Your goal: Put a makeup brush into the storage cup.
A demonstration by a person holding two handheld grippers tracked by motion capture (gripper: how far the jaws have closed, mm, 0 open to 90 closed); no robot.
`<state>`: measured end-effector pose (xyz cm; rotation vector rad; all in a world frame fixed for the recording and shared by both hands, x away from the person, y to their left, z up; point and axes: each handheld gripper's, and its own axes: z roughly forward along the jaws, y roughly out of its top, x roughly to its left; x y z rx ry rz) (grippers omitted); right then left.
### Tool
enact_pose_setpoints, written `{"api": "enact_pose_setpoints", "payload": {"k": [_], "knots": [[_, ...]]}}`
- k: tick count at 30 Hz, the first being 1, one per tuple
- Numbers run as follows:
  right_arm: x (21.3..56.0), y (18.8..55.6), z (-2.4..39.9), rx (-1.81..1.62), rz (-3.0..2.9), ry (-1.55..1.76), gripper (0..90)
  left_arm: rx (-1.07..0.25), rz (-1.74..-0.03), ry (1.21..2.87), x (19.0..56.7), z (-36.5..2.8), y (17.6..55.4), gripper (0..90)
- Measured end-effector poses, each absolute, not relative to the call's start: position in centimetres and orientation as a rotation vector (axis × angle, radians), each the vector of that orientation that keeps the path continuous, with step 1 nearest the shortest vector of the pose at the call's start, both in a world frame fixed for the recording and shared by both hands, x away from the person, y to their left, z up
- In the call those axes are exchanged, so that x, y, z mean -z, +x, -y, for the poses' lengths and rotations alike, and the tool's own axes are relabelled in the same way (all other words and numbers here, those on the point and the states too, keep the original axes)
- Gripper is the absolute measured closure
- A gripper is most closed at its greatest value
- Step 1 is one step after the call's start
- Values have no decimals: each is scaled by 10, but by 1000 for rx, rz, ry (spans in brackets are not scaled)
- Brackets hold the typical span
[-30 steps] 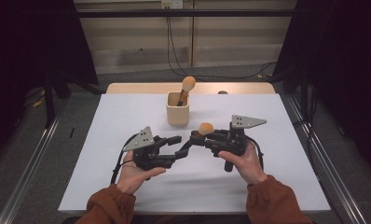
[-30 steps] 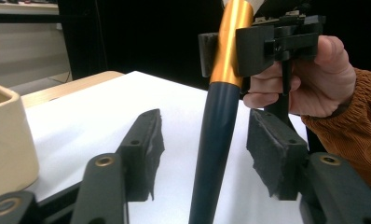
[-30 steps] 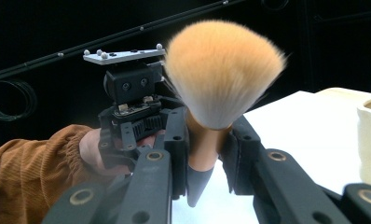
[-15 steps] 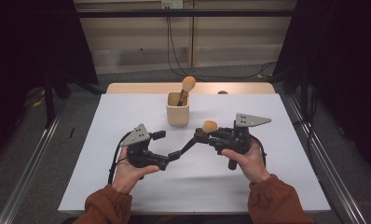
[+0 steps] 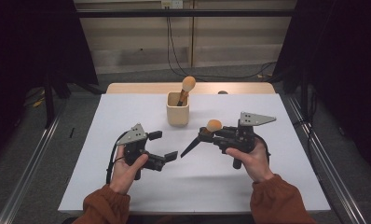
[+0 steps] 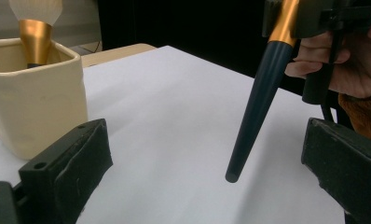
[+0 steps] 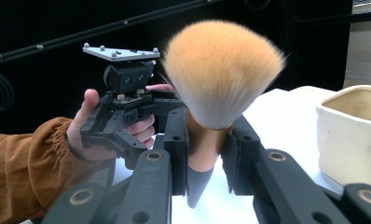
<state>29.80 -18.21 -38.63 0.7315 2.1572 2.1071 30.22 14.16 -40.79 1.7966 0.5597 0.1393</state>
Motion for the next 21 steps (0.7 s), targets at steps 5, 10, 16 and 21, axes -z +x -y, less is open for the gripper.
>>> {"api": "enact_pose_setpoints", "payload": {"k": [5, 10, 16, 21], "knots": [[385, 298, 183, -2085, -2178, 727, 739, -143, -553, 1805, 408, -139, 301, 14], [382, 299, 183, -2062, -2210, 720, 739, -140, -545, 1826, 410, -134, 300, 15], [375, 302, 183, -2013, -2265, 698, 739, -133, -537, 1833, 410, -131, 299, 22], [367, 304, 181, -1961, -2324, 674, 739, -135, -524, 1836, 408, -131, 298, 21]]}}
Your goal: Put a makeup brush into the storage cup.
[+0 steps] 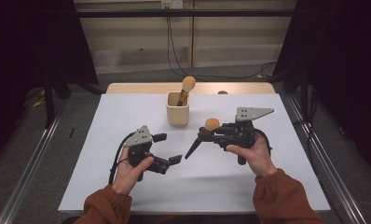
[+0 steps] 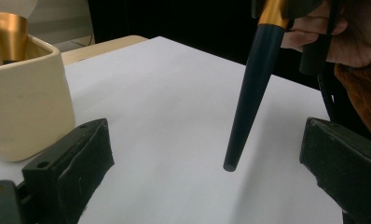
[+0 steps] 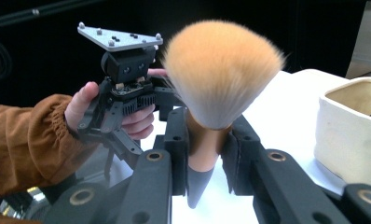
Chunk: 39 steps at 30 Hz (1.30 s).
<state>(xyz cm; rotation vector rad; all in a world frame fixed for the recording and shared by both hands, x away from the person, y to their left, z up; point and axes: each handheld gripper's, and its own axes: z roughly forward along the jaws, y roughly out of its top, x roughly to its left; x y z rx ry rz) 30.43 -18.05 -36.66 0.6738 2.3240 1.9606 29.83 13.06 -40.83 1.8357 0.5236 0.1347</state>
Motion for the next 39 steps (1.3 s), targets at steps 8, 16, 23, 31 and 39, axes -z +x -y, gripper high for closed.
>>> {"api": "enact_pose_setpoints", "payload": {"k": [8, 16, 23, 31, 39], "knots": [[359, 312, 172, -1858, -2436, 649, 740, -151, -513, 1853, 406, -128, 300, 21], [352, 319, 166, -1795, -2512, 650, 740, -142, -505, 1849, 407, -124, 299, 19], [348, 324, 163, -1715, -2603, 670, 740, -140, -495, 1859, 405, -119, 302, 17], [346, 328, 157, -1611, -2681, 653, 740, -119, -473, 1874, 404, -111, 303, 17], [346, 331, 148, -1519, -2731, 653, 740, -128, -462, 1886, 407, -106, 304, 15]]}}
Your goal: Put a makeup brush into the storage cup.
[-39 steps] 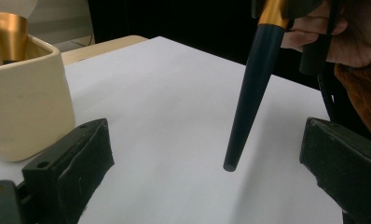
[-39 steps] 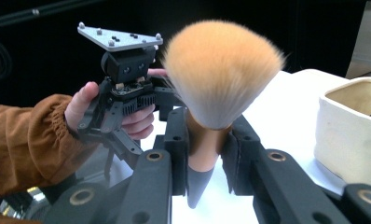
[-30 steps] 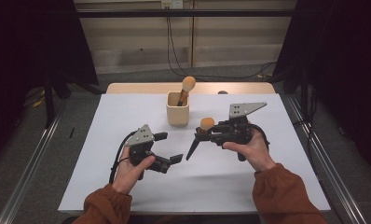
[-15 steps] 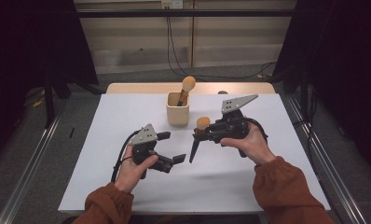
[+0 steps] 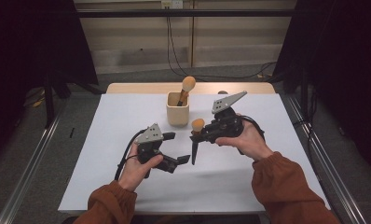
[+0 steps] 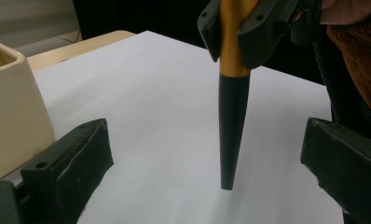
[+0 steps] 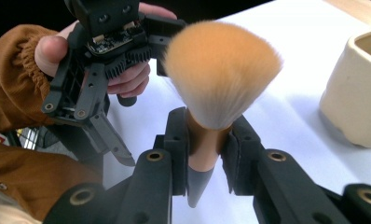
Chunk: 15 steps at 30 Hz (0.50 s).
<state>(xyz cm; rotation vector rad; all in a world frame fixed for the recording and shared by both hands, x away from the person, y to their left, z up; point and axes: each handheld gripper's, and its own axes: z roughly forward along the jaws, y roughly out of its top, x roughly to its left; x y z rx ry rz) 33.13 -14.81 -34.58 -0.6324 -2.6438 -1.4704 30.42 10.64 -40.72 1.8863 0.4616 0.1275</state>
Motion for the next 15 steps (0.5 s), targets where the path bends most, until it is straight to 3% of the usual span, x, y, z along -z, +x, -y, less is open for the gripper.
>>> {"api": "enact_pose_setpoints", "payload": {"k": [9, 15], "knots": [[344, 332, 140, 1442, 2667, -620, 740, -129, -453, 1893, 410, -97, 304, 39], [344, 332, 139, 1453, 2668, -617, 740, -126, -458, 1878, 410, -93, 304, 105]]}}
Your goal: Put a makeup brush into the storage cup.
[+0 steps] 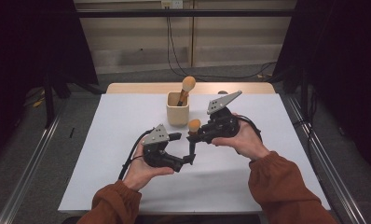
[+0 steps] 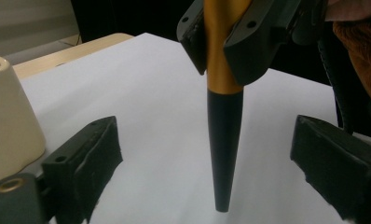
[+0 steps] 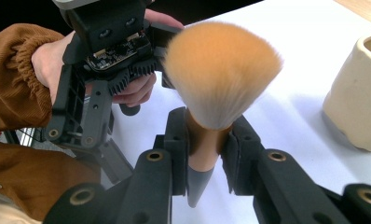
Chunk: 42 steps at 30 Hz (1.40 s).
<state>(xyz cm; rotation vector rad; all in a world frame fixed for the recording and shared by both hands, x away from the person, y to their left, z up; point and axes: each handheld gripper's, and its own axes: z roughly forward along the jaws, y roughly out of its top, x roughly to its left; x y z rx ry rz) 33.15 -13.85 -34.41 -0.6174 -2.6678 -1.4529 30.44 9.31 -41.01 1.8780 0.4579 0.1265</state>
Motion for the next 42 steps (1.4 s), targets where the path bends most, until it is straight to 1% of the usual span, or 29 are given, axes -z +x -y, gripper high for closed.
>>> {"api": "enact_pose_setpoints", "payload": {"k": [1, 4, 6, 7, 9, 15, 23, 26, 29, 33, 42], "knots": [[344, 331, 138, 1456, 2665, -620, 739, -134, -466, 1883, 410, -92, 305, 117], [344, 331, 137, 1462, 2666, -620, 740, -111, -461, 1876, 411, -90, 306, 219], [344, 331, 137, 1464, 2667, -616, 740, -120, -457, 1873, 411, -88, 306, 255], [344, 331, 137, 1461, 2673, -618, 739, -122, -456, 1875, 411, -88, 306, 290], [345, 331, 137, 1459, 2675, -624, 740, -136, -451, 1870, 411, -87, 306, 317], [345, 331, 139, 1474, 2669, -634, 740, -96, -482, 1848, 412, -86, 309, 466], [347, 332, 139, 1479, 2669, -645, 739, -80, -469, 1832, 412, -86, 310, 627], [347, 332, 138, 1481, 2664, -644, 740, -78, -467, 1823, 412, -87, 309, 650], [348, 332, 138, 1490, 2662, -642, 739, -85, -463, 1824, 411, -87, 309, 702], [348, 333, 138, 1494, 2653, -641, 739, -78, -458, 1826, 412, -87, 308, 735], [350, 333, 139, 1503, 2659, -646, 739, -84, -465, 1820, 413, -86, 309, 742]]}}
